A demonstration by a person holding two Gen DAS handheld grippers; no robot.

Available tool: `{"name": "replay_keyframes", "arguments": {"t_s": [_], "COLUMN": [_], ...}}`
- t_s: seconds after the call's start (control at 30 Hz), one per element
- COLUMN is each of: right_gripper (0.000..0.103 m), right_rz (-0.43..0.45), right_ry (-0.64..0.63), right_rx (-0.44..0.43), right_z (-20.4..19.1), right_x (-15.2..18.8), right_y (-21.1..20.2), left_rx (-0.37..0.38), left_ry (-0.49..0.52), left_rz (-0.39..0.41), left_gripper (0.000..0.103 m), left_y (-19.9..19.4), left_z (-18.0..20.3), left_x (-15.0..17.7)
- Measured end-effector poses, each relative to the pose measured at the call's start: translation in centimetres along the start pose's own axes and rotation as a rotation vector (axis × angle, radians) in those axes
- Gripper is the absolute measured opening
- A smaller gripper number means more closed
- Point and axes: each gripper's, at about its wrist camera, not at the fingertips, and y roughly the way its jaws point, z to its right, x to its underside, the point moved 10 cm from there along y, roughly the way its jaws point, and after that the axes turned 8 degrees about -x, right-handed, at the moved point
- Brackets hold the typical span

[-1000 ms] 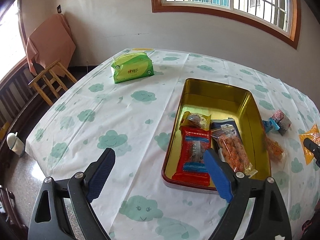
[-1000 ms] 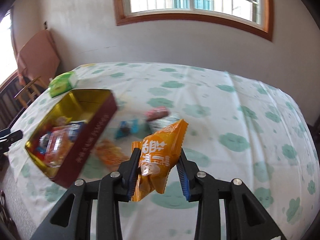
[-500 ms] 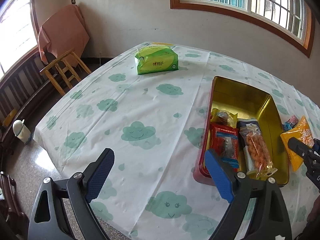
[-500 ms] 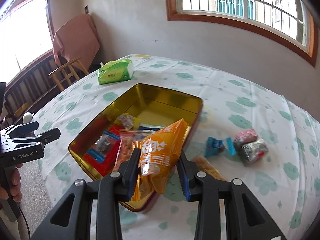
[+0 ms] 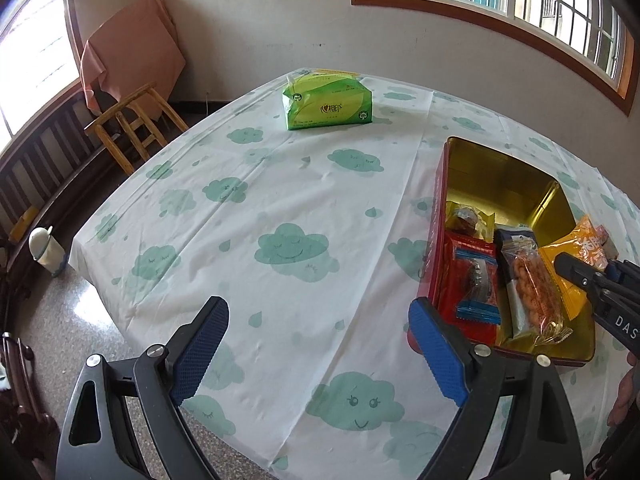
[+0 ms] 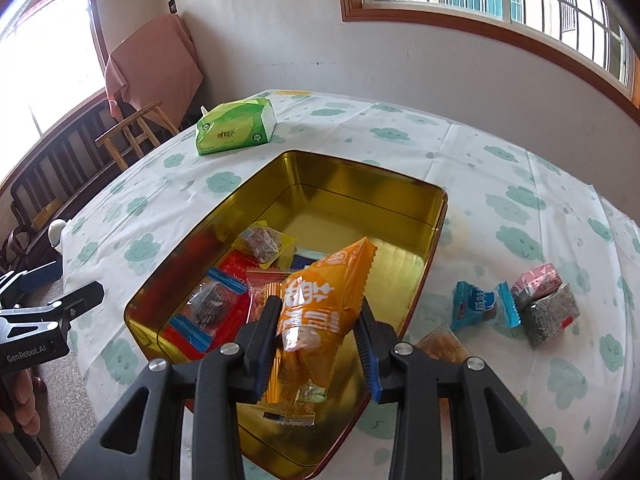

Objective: Organize snacks
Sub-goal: 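Carry the orange chip bag into the tin and open the right tool, then grasp the clear cracker bag with red print using the right tool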

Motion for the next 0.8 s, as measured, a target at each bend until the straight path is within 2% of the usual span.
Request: {"name": "replay_keyframes", "arguments": {"t_s": [0.37,0.53,0.8], "right_gripper": [0.040,0.057,0.060], "right_rz": [-0.018,0.003,0.053], "right_ry": [0.006,0.013,0.001], "right_rx": [0.001,0.001,-0.017], "right_z": [0.4,0.7,1.9], "right_x": [0.2,-0.2,-0.6], "right_y": [0.7,0.0,-2.9], "left_rx": [0.000,0.000,0.005], "left_ry": [0.014,0.024,0.037], "left_rz": [-0.017,-0.017,-0.012], "left_gripper": [0.090,0.090,0.090], "left_y": [0.3,0.1,-0.3], "left_z": [0.4,0.8,1.5], "left_x": [0.4,0.5,0.5]}}
